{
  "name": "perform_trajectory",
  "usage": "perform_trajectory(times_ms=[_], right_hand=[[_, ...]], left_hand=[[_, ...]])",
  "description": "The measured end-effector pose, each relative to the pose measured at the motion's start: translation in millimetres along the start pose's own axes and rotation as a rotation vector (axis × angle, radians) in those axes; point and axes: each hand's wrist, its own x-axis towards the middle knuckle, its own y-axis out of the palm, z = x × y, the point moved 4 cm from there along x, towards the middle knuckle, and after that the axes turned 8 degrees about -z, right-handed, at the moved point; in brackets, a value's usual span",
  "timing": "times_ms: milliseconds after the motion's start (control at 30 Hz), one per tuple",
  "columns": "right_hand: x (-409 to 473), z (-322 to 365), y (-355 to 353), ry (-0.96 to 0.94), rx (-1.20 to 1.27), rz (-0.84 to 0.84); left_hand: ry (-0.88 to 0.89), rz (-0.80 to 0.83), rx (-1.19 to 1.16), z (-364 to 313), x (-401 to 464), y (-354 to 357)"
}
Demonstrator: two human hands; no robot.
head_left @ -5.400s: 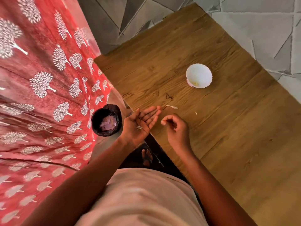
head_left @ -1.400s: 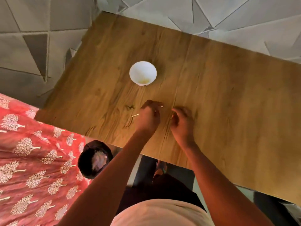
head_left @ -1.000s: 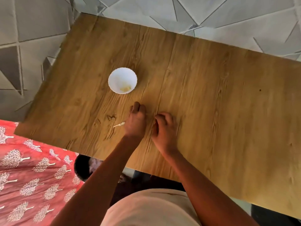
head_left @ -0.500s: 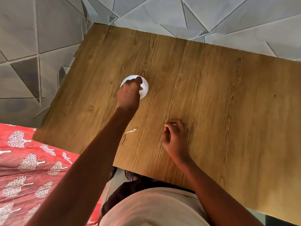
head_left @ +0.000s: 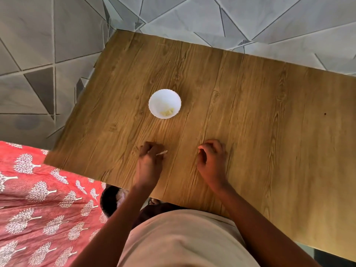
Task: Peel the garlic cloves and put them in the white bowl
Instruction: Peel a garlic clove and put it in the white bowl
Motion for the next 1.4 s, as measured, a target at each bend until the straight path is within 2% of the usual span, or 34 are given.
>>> perform_trajectory(times_ms=[133, 267, 367, 533, 1000, 1200, 1300, 1400], right_hand=[[9, 19, 18, 0.007, 0.137, 0.12], [13, 42, 28, 0.115, 0.38, 0.238], [13, 50, 34, 0.134, 0.404, 0.292], [14, 56, 41, 0.119, 0.385, 0.269], [15, 60, 49, 0.218, 0.497, 0.405], [19, 55, 38, 0.292, 0.56, 0.252], [14, 53, 31, 0.318, 0.56, 0.255], [8, 51, 25, 0.249, 0.491, 0.293]], left_hand=[[-0.036, 0.03, 0.011, 8, 8, 8], [-0.123, 0.048, -0.175, 8, 19, 10], [-0.226, 0.103, -0.26, 13, 21, 10], [-0.307, 0.138, -0.361, 14, 24, 8], [-0.315, 0.26, -0.283, 9, 27, 7], [-0.39, 0.217, -0.345, 12, 30, 10], [-0.344, 0.171, -0.349, 14, 26, 5], [-0.302, 0.136, -0.302, 16, 13, 0]])
